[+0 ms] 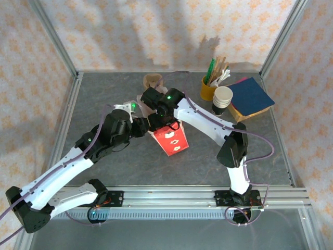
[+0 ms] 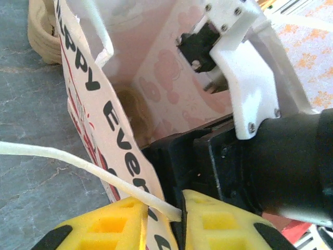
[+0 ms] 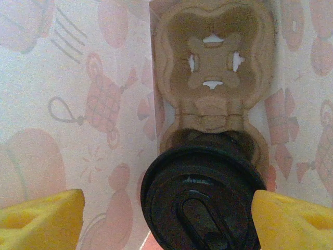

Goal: Pack the takeout coffee

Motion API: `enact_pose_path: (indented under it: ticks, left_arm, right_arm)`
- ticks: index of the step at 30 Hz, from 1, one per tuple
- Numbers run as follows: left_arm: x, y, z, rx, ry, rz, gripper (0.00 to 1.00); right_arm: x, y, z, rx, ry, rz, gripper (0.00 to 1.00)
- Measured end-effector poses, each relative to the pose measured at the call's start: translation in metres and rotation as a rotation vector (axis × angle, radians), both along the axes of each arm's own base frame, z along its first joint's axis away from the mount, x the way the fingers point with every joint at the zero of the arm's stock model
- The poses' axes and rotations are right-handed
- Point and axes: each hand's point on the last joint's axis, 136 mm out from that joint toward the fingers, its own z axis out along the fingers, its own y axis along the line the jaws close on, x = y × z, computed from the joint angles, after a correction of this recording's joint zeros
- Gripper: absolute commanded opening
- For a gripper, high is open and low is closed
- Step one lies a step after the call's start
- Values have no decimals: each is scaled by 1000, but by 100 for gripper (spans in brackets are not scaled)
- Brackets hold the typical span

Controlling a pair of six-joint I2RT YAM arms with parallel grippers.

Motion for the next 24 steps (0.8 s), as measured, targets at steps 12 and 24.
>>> enact_pose_path:
  ticks: [12, 24]
  left_arm:
    - [2, -5, 14, -4, -15, -12, 1]
    - [5, -2, 24, 33, -14, 14, 0]
  right_arm:
    - [0, 0, 0, 0, 0, 0, 83]
    - [4, 5, 11, 30, -23, -2, 82]
